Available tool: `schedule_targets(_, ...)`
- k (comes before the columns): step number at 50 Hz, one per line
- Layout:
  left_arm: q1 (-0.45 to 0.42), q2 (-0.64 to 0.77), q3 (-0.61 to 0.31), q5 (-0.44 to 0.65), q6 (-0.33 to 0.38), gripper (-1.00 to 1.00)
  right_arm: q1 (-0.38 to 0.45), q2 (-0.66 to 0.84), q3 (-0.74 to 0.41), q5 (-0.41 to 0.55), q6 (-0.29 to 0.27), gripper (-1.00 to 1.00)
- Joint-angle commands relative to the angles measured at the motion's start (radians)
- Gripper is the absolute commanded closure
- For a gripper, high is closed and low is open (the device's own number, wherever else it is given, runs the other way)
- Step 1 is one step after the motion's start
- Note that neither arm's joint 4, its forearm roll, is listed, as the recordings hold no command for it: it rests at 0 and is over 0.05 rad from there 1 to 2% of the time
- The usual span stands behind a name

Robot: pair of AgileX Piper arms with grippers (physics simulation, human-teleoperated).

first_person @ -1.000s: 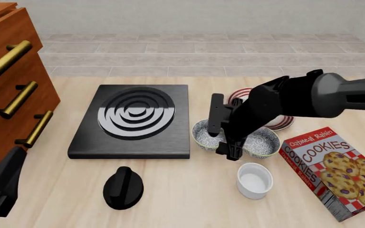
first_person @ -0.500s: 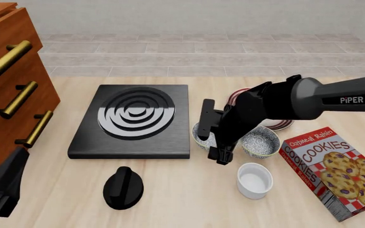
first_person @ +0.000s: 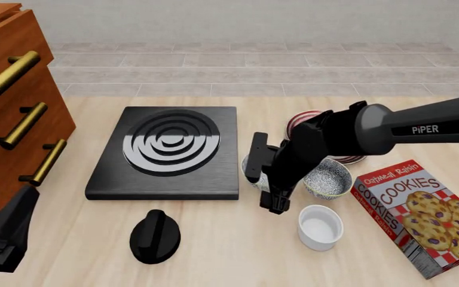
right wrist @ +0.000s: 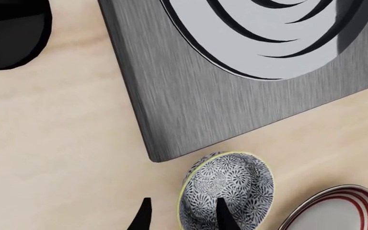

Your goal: Pick the akita bowl from table center and place it on the plate.

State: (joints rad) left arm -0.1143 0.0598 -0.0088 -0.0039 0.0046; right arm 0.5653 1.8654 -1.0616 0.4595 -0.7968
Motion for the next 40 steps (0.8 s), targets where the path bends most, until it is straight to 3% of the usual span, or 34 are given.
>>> schedule_targets(1, -0.005, 0.008, -0.001, -0.006, 0.002, -1.0, -0.008, 0.009, 0.011, -0.013, -0.004, -1.0)
schedule_targets(8, -0.007, 0.014, -0.001, -0.011, 0.004, -1.0, 0.0, -0.025, 0.008, -0.005, -0.019, -1.0)
schedule_targets(9, -0.007, 0.013, -0.002, -0.01, 0.004, -1.0, 0.004, -0.037, 0.012, -0.005, -0.026, 1.0)
schedule_targets(25, -0.016, 0.009, -0.003, -0.005, 0.007, -1.0, 0.008, -0.138, -0.018, 0.065, -0.052, 1.0)
schedule_targets(31, -0.019, 0.002, -0.006, 0.005, 0.007, -1.0, -0.025, -0.155, -0.027, 0.067, -0.077, 1.0)
schedule_targets(40, -0.025, 0.007, -0.008, 0.001, 0.008, -1.0, -0.07, -0.164, -0.076, 0.078, -0.052, 1.0)
